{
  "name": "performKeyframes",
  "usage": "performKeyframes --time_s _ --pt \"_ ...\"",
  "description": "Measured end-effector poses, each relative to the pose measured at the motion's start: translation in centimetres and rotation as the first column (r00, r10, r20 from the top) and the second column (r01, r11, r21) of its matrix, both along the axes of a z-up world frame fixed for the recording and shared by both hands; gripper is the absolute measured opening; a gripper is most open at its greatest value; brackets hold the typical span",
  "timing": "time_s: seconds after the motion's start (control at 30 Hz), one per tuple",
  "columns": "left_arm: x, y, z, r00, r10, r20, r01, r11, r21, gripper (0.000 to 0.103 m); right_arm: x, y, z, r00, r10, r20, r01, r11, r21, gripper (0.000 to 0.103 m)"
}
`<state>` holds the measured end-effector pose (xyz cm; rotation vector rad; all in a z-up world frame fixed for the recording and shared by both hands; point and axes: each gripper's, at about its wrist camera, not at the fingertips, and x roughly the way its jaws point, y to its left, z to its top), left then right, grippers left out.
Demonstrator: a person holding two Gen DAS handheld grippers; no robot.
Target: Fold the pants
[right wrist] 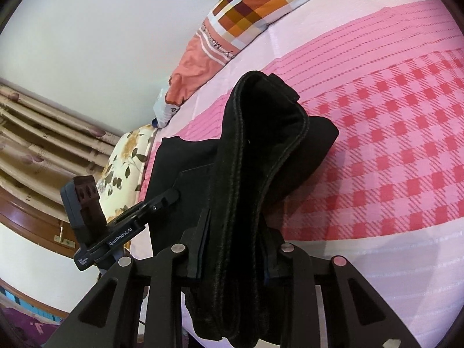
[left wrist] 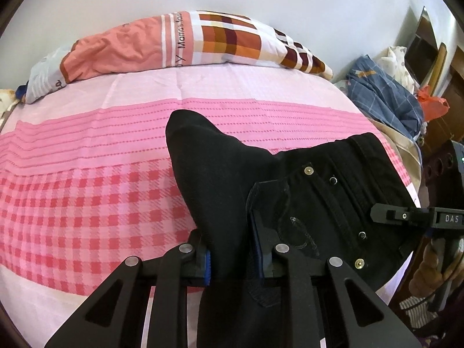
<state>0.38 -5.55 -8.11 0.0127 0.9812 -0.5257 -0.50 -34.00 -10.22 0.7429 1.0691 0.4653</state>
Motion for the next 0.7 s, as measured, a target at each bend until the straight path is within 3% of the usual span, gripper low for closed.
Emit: performKeyframes --time_s 0.7 --pt "-0.1 6.5 2.1 0.995 0.09 0.04 -0.089 0.996 -0.016 0.022 2.5 6.9 1.9 0.996 0.09 0.023 -0.09 0.996 0.002 0.027"
